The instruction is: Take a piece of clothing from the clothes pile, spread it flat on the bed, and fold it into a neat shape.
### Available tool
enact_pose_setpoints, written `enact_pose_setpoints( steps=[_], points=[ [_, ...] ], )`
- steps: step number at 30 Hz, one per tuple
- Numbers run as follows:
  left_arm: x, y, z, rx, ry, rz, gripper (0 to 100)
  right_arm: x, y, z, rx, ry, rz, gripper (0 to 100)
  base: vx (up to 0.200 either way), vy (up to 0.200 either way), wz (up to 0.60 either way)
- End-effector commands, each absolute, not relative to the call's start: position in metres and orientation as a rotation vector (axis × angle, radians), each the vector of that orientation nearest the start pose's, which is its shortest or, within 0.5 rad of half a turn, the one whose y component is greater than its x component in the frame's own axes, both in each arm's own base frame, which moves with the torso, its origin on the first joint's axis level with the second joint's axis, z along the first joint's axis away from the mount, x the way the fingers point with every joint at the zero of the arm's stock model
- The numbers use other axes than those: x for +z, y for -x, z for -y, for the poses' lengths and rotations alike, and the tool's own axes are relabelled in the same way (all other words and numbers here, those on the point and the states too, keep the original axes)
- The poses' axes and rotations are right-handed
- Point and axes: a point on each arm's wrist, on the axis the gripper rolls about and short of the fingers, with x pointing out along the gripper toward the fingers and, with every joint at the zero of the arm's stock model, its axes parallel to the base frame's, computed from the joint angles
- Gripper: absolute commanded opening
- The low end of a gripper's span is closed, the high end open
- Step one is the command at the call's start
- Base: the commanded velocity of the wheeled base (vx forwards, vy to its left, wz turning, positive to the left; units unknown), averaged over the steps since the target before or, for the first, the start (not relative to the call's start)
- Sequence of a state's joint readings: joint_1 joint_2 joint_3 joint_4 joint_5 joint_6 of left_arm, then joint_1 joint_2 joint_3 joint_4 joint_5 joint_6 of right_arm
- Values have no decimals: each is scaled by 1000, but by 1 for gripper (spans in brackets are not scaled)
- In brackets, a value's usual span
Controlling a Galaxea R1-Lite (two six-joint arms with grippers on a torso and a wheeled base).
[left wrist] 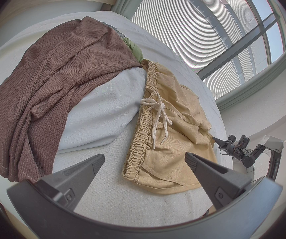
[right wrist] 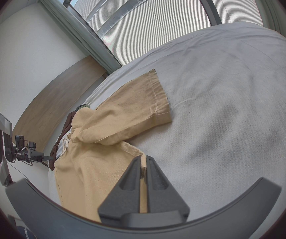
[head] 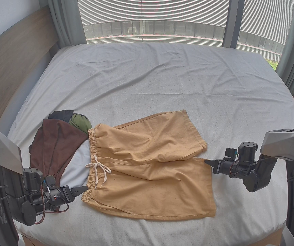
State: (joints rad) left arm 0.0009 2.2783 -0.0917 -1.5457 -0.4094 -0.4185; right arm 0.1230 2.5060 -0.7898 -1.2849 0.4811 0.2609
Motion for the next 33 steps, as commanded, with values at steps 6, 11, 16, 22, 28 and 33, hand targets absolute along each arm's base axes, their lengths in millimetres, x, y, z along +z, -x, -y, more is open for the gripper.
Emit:
enact_pose_setpoints(
  steps=[6, 11, 16, 22, 28, 33],
  points=[
    [-19, -236, 10, -260, 530, -714, 100, -39, -391, -55, 501, -315, -448, 0, 0, 0, 0],
    [-20, -235, 10, -259, 530, -717, 100, -39, -393, -55, 488, -317, -462, 0, 0, 0, 0],
    [-21, -235, 10, -260, 529, -723, 100, -38, -394, -54, 475, -315, -458, 0, 0, 0, 0],
    [-21, -234, 10, -258, 532, -728, 100, -37, -394, -55, 466, -313, -452, 0, 0, 0, 0],
    [-21, -231, 11, -276, 539, -742, 100, -15, -381, -56, 448, -309, -426, 100, 0, 0, 0],
    [-27, -231, 11, -275, 543, -765, 100, 8, -355, -53, 448, -307, -430, 100, 0, 0, 0]
  ],
)
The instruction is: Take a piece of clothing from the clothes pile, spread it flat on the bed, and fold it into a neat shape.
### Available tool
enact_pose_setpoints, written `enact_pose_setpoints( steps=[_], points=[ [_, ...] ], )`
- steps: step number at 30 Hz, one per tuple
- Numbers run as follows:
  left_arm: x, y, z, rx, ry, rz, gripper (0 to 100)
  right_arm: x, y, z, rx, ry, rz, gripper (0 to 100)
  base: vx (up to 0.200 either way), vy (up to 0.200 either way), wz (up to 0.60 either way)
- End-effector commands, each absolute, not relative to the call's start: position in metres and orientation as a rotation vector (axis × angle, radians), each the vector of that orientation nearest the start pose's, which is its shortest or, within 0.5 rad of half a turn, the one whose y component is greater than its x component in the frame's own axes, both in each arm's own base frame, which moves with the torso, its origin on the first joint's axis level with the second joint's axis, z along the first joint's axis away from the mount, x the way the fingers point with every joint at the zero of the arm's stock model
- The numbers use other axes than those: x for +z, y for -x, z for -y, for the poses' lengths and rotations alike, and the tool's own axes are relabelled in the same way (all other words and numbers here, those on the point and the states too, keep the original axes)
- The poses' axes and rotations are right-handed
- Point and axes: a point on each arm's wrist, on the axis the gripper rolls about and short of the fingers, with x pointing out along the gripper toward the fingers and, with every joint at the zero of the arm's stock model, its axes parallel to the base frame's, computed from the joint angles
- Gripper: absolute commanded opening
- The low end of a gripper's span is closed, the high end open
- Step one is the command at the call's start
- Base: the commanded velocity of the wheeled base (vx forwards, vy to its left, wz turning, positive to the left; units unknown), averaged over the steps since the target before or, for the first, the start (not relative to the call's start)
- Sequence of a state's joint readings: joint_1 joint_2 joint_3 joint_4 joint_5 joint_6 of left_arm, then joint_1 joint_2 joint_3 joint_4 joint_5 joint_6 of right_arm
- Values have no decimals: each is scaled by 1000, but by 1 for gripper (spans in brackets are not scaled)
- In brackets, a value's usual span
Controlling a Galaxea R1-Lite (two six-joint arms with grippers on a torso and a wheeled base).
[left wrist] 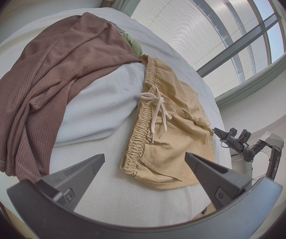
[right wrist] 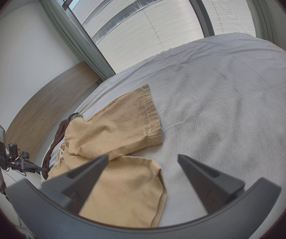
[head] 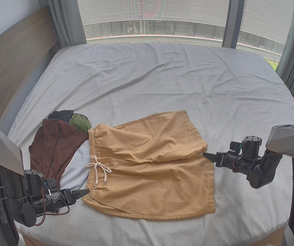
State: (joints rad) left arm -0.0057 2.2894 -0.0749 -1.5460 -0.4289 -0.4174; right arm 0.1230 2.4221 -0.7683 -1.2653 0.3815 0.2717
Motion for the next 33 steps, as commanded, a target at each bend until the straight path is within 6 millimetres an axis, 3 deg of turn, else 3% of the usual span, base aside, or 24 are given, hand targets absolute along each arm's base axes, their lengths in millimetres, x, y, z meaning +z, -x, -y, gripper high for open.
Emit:
enact_pose_setpoints(
  steps=[1, 6, 10, 18, 31, 32, 33],
  points=[
    [-27, -231, 11, -275, 543, -766, 100, 9, -353, -52, 448, -307, -430, 100, 0, 0, 0],
    [-33, -231, 11, -273, 544, -787, 100, 22, -319, -55, 470, -296, -418, 100, 0, 0, 0],
    [-39, -232, 14, -279, 540, -809, 100, 23, -307, -54, 475, -292, -410, 100, 0, 0, 0],
    [-54, -247, 22, -298, 542, -812, 100, 22, -299, -55, 480, -291, -406, 100, 0, 0, 0],
    [-54, -253, 22, -286, 582, -801, 100, 18, -293, -55, 482, -289, -416, 100, 0, 0, 0],
    [-54, -253, 22, -286, 582, -801, 0, 17, -291, -54, 482, -290, -424, 100, 0, 0, 0],
    [-54, -253, 22, -286, 582, -801, 0, 16, -289, -54, 479, -290, -434, 100, 0, 0, 0]
  ],
)
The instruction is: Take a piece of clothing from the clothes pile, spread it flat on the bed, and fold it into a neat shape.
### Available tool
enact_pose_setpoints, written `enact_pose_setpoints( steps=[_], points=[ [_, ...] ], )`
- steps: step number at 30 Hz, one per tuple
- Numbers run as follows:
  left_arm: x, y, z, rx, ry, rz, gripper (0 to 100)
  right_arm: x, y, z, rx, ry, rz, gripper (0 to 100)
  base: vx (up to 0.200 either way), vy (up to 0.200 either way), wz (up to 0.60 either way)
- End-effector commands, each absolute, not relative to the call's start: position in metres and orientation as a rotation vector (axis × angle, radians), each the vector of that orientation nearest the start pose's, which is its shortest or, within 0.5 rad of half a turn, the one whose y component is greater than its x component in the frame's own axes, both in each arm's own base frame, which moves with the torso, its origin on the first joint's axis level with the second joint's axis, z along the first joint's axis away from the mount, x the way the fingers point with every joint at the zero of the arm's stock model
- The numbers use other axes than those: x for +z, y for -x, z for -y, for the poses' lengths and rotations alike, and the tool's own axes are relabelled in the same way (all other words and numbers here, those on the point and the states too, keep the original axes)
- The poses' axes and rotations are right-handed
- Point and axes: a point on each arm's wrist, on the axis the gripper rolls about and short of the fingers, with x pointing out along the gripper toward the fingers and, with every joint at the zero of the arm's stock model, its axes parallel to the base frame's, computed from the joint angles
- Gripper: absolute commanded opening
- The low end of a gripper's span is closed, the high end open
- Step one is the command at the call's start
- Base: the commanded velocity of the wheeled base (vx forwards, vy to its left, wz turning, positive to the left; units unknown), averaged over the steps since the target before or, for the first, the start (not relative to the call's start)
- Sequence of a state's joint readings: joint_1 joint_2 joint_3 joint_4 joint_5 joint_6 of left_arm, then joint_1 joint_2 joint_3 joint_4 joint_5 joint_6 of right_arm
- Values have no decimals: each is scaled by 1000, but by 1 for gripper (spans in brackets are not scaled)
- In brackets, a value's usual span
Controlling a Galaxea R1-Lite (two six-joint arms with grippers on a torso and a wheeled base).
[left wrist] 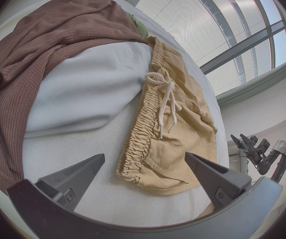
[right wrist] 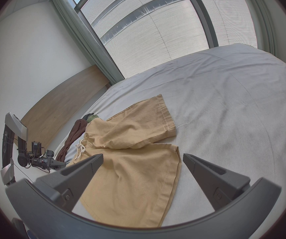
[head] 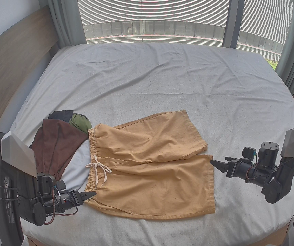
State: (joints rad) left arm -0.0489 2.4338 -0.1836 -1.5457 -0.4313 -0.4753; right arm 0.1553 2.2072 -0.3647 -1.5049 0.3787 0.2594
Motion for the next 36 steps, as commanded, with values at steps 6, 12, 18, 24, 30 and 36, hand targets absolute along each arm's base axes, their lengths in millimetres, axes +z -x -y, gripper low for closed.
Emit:
enact_pose_setpoints(
  steps=[6, 12, 18, 24, 30, 36],
  points=[
    [-55, -252, 22, -289, 578, -802, 0, 4, -269, -55, 479, -293, -532, 100, 0, 0, 0],
    [-55, -252, 22, -287, 577, -803, 0, -30, -243, -63, 503, -281, -720, 100, 0, 0, 0],
    [-55, -252, 22, -286, 576, -805, 0, -47, -214, -66, 510, -276, -883, 100, 0, 0, 0],
    [-55, -252, 22, -287, 575, -806, 0, -55, -210, -68, 513, -275, -927, 100, 0, 0, 0],
    [-55, -252, 22, -287, 574, -806, 0, -63, -214, -76, 528, -265, -934, 100, 0, 0, 0],
    [-55, -252, 22, -287, 574, -806, 0, -69, -222, -78, 517, -274, -922, 100, 0, 0, 0]
  ],
)
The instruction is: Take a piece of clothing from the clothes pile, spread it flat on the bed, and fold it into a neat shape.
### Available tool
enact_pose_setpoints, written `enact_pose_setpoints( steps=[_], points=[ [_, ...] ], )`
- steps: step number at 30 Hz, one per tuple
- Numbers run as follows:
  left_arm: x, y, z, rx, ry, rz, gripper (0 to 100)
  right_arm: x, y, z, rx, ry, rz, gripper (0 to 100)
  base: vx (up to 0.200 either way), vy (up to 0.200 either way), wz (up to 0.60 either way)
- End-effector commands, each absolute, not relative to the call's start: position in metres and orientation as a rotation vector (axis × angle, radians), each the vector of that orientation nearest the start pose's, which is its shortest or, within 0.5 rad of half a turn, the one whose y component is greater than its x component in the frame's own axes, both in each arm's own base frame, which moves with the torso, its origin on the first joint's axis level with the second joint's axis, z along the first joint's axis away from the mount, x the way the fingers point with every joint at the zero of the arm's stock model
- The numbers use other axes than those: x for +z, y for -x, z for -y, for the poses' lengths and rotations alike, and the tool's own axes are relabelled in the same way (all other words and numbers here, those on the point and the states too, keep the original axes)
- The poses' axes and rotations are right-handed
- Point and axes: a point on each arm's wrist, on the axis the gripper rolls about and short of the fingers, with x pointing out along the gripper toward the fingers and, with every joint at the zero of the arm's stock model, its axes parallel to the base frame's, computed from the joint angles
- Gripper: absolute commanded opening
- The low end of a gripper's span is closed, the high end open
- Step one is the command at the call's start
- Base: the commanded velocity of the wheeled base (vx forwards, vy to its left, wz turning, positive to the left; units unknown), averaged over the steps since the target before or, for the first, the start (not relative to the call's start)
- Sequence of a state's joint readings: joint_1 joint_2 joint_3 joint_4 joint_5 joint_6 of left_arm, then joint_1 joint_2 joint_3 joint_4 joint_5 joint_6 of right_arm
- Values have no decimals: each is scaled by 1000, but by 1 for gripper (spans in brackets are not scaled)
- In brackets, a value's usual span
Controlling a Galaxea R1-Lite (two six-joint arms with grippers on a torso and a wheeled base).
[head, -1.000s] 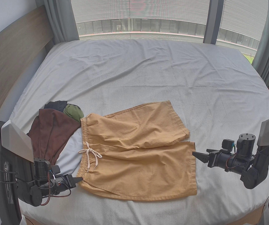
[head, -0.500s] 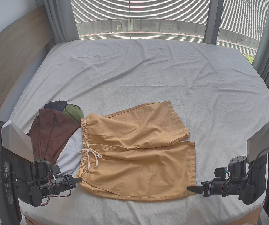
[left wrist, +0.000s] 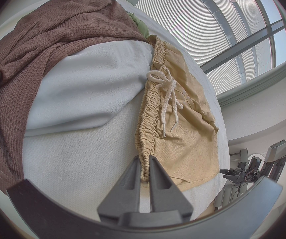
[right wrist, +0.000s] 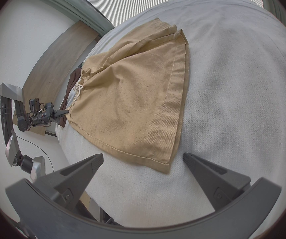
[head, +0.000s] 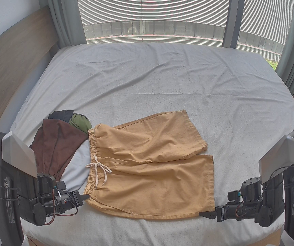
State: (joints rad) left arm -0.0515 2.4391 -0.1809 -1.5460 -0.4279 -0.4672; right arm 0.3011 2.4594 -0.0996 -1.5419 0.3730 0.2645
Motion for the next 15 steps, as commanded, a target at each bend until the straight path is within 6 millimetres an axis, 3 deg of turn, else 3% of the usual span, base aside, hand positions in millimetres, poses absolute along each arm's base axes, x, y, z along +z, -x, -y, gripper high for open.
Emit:
enact_pose_setpoints(
  steps=[1, 8, 9, 15],
  points=[
    [-55, -251, 22, -287, 574, -807, 0, -69, -222, -79, 517, -276, -921, 100, 0, 0, 0],
    [-56, -251, 23, -287, 574, -811, 0, -69, -225, -79, 501, -288, -911, 100, 0, 0, 0],
    [-56, -251, 23, -286, 573, -810, 0, -69, -225, -79, 499, -288, -911, 0, 0, 0, 0],
    [-55, -251, 23, -286, 573, -809, 0, -69, -226, -79, 496, -294, -911, 0, 0, 0, 0]
  ],
)
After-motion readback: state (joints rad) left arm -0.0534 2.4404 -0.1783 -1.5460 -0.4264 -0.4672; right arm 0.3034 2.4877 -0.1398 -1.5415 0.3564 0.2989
